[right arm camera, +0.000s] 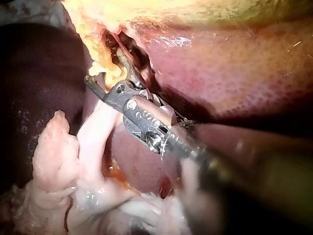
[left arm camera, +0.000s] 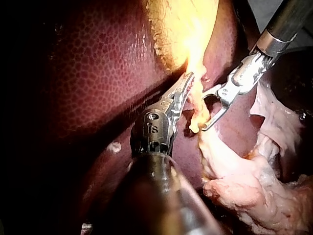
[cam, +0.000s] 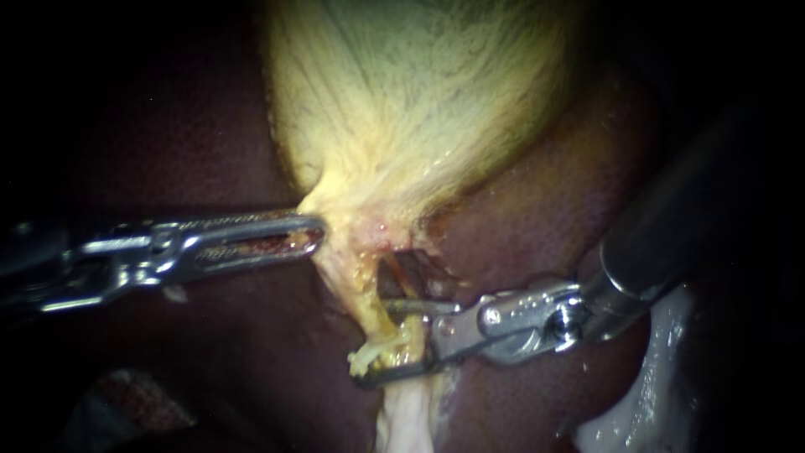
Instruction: Going back first clip left tube
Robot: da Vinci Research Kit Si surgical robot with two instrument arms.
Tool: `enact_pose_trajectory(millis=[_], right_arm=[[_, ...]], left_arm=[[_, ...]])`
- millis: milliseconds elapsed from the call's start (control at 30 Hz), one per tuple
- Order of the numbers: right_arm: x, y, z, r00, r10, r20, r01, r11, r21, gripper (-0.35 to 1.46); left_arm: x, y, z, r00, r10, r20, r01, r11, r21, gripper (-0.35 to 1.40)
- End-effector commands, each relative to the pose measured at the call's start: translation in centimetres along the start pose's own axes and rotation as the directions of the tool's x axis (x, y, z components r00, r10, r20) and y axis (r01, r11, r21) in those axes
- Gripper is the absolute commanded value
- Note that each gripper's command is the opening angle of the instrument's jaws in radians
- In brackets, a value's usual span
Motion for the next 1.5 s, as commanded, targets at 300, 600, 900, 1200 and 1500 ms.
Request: enact_pose_trajectory(millis=[300,600,900,1200,1500], right_arm=[[0.07,-0.1,-0.51,1.0,0.006,-0.005,-0.006,1.0,0.017,0.6],[0.35,0.06,-1.31,0.992,-0.125,-0.014,0.123,0.987,-0.107,0.6],[0.57,0.08,-1.97,0.98,-0.196,-0.023,0.192,0.976,-0.105,0.6],[0.66,-0.03,-1.95,0.973,-0.224,-0.047,0.221,0.973,-0.065,0.6],[0.63,0.01,-1.88,0.973,-0.224,-0.05,0.221,0.973,-0.067,0.6]], left_arm=[[0.03,0.07,0.03,1.0,0.002,-0.001,-0.002,1.0,0.003,-0.35],[0.04,0.09,0.04,1.0,0.002,-0.001,-0.002,1.0,0.003,-0.35],[0.05,0.1,0.05,1.0,0.003,-0.001,-0.003,1.0,0.003,-0.35],[0.05,0.11,0.06,1.0,0.003,0.0,-0.003,1.0,0.003,-0.35],[0.05,0.12,0.1,1.0,0.003,0.0,-0.003,1.0,0.002,-0.35]])
